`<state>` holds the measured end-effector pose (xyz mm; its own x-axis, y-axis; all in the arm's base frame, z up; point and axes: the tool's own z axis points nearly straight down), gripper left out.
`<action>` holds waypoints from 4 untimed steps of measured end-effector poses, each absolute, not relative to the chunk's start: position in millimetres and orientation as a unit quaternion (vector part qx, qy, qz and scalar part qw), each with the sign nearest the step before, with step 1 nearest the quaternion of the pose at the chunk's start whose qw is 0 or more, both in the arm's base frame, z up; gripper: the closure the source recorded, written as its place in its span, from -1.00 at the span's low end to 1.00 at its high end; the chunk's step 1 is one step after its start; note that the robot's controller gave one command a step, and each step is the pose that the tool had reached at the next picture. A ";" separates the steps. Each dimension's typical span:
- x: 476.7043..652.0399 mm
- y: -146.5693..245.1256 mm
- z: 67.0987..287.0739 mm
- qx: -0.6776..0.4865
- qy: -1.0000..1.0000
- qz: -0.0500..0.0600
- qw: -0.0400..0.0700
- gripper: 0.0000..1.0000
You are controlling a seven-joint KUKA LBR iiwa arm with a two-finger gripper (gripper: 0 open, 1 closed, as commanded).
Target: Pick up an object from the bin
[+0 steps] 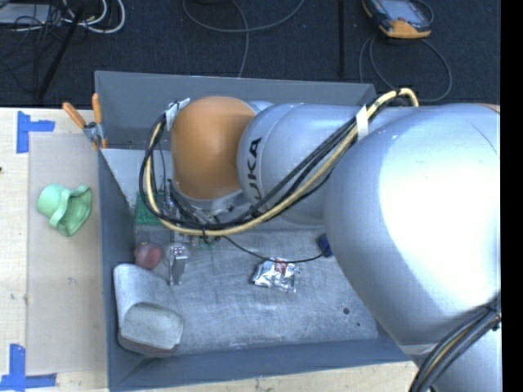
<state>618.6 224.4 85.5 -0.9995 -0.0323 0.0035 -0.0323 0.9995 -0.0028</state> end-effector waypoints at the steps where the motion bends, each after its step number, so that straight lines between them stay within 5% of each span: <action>1: 582.9 244.2 74.9 0.250 -0.968 0.000 0.001 -1.00; 2: 617.0 193.3 71.1 0.480 -0.877 0.000 -0.001 -1.00; 3: 620.4 241.7 71.3 0.515 -0.857 0.003 -0.002 -1.00; 4: 620.8 242.9 73.7 0.513 -0.859 0.000 -0.003 1.00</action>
Offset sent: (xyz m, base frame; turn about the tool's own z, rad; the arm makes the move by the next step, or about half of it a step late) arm -0.0348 0.0190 -0.0094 -0.4731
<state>620.8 242.9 73.7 -0.4745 -0.8803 -0.0046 -0.8802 0.4745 -0.0028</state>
